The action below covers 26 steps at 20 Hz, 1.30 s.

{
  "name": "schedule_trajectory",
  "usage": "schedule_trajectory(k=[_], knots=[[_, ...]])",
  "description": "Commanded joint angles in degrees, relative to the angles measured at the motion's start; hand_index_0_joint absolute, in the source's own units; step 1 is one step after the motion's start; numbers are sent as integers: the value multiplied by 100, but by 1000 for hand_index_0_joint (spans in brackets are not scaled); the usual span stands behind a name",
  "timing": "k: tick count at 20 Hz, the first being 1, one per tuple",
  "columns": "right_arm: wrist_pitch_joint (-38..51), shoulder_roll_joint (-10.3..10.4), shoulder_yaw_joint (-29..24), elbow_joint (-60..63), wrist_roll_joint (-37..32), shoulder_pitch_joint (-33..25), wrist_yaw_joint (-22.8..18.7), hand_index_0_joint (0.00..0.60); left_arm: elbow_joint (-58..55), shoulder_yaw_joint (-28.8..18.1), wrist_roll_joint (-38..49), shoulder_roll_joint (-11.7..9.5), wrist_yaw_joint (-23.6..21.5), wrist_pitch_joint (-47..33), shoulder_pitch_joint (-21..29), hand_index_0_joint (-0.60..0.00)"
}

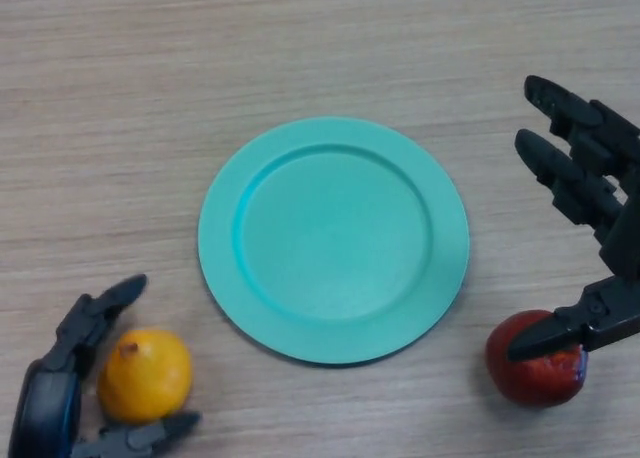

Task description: Pick up the yellow pear and place it on the plate

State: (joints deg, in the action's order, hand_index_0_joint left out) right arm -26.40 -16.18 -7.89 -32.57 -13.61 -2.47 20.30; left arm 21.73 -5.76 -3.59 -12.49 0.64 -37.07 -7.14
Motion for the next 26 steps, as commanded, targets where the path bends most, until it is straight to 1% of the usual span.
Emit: schedule_trajectory(k=[1,5,6,7,8,9,10,11,12,13,14,15,16,17,18,19,20,21,22,23,24,26], knots=[[867,-194,-416,-288,-188,-162,12,0,-233,88,-357,-206,151,-422,-7,-600],[909,-185,-412,-291,-218,-139,-35,0,-699,-19,-708,-258,92,-387,-144,-600],[884,-191,-427,-310,-226,-157,-23,0,-1050,-56,-852,-249,74,-304,-221,-600],[858,-184,-430,-330,-252,-153,-29,0,-1244,-60,-792,-246,144,-224,-271,-600],[910,-180,-415,-323,-226,-151,-37,0,-1685,-106,-728,-231,266,-7,-357,-600],[913,-155,-413,-342,-274,-139,-71,0,-2046,-144,-625,-211,446,201,-415,-600],[833,-170,-434,-395,-333,-135,-81,0,-2488,-220,-351,-180,661,356,-405,-600],[836,-170,-437,-399,-341,-132,-81,0,-2628,-256,-270,-176,716,399,-357,-600],[857,-151,-435,-414,-349,-88,-90,0,-2825,-275,-135,-183,870,449,-146,-600],[859,-137,-441,-424,-367,-68,-105,0,-2887,-274,-116,-190,899,488,-38,-600],[877,-137,-433,-450,-327,-37,-111,0,-2933,-233,-299,-244,907,559,273,-600],[869,-134,-436,-478,-319,-11,-98,0,-2895,-199,-448,-274,903,564,417,-600],[787,-142,-493,-559,-338,17,-67,0,-2698,-72,-622,-337,921,573,724,-600],[735,-151,-521,-601,-347,21,-62,0,-2577,-21,-699,-354,889,526,871,-600],[749,-135,-551,-629,-395,29,-77,0,-2209,146,-983,-339,605,329,1232,-600],[778,-131,-563,-618,-412,20,-96,0,-2075,239,-1048,-327,530,319,1384,-600],[800,-158,-576,-646,-341,26,-98,0,-1770,432,-1214,-264,400,255,1650,-600],[818,-166,-584,-652,-309,17,-99,0,-1625,504,-1240,-229,337,179,1774,-600],[875,-154,-604,-669,-275,36,-100,0,-1234,658,-1436,-101,59,11,2029,-600],[903,-144,-608,-671,-273,46,-105,0,-1099,712,-1447,-67,19,-14,2117,-600],[889,-150,-620,-688,-276,53,-106,0,-642,804,-1693,12,-170,-140,2354,-600],[846,-147,-675,-760,-313,109,-85,0,-259,901,-1590,100,-189,-102,2565,-600]])
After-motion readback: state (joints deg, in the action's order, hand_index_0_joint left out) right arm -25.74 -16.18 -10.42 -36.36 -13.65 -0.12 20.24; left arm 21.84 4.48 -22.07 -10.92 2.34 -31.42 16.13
